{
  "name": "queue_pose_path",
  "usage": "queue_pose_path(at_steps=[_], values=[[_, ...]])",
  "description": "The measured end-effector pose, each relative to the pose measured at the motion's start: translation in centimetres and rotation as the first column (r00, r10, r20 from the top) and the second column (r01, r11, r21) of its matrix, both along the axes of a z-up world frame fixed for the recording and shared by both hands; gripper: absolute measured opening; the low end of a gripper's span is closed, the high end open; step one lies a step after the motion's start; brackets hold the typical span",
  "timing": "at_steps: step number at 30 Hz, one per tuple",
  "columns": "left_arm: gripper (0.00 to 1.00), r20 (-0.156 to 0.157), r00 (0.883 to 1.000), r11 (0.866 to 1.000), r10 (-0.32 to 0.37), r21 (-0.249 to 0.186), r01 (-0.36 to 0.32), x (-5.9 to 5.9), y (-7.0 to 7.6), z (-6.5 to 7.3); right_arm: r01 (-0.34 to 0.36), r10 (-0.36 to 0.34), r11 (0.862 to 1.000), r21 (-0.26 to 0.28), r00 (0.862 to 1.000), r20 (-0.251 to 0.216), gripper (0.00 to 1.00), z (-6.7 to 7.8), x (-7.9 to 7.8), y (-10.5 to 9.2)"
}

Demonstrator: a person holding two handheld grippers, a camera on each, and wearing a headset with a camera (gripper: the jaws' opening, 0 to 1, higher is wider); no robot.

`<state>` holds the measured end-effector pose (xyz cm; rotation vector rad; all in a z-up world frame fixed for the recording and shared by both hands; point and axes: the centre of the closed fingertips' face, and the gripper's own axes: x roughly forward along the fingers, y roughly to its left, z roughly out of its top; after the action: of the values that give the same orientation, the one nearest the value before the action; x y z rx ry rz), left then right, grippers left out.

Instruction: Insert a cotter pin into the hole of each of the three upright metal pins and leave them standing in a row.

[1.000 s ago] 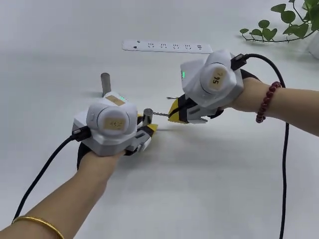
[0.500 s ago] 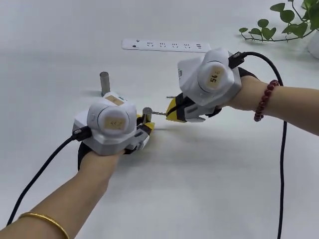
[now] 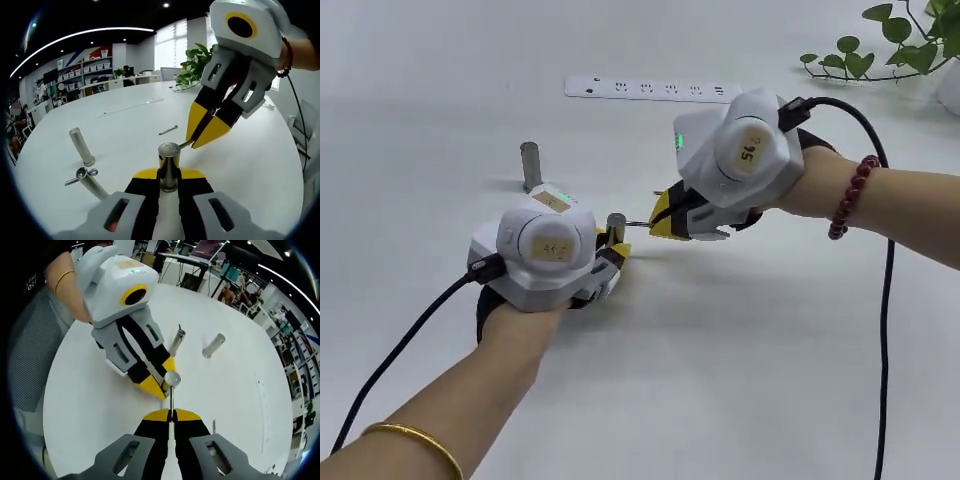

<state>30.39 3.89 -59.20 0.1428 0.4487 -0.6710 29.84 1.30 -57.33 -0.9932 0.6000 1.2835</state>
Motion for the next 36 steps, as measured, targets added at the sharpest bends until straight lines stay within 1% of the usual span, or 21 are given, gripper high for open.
queue_pose_path(at_steps=[9,13,16,18,19,21,25,28,31,36], values=[[0.10,0.001,1.000,1.000,0.006,0.000,-0.006,0.1,0.0,-0.1,-0.012,0.012,1.000,0.020,1.000,-0.001,0.00,0.0,-0.1,1.2],[0.10,0.001,1.000,1.000,0.010,-0.001,-0.010,0.1,0.0,-0.1,-0.018,0.017,1.000,0.023,1.000,0.002,0.00,0.3,-0.5,1.7],[0.10,0.002,1.000,1.000,0.012,0.003,-0.012,0.1,0.0,-0.1,-0.014,0.014,0.999,0.034,1.000,0.003,0.00,0.5,-0.8,2.2],[0.10,0.002,1.000,1.000,0.011,0.004,-0.011,0.1,0.0,-0.1,-0.014,0.014,0.999,0.047,1.000,-0.004,0.00,0.6,-0.9,2.3],[0.10,0.001,1.000,1.000,0.011,0.002,-0.011,0.1,-0.1,-0.1,-0.013,0.013,0.998,0.058,1.000,-0.010,0.00,0.8,-0.9,2.5],[0.10,0.001,1.000,1.000,0.013,0.003,-0.013,0.1,-0.1,-0.1,-0.014,0.014,0.998,0.059,1.000,-0.006,0.05,1.0,-1.2,2.5],[0.10,0.002,1.000,1.000,0.016,0.003,-0.016,0.1,-0.1,-0.1,-0.002,0.002,0.998,0.065,1.000,0.002,0.07,1.2,-1.2,2.2],[0.10,0.001,1.000,1.000,0.013,0.004,-0.013,0.1,-0.1,-0.1,0.006,-0.007,0.998,0.056,1.000,0.019,0.07,1.3,-0.9,1.5],[0.10,0.001,1.000,1.000,0.015,0.003,-0.015,0.1,-0.1,-0.1,0.026,-0.027,0.998,0.062,1.000,0.015,0.06,1.7,-0.9,1.0],[0.10,-0.001,1.000,1.000,0.017,0.004,-0.017,0.0,0.0,-0.1,0.045,-0.046,0.997,0.063,0.999,0.009,0.04,1.5,-0.8,0.5]])
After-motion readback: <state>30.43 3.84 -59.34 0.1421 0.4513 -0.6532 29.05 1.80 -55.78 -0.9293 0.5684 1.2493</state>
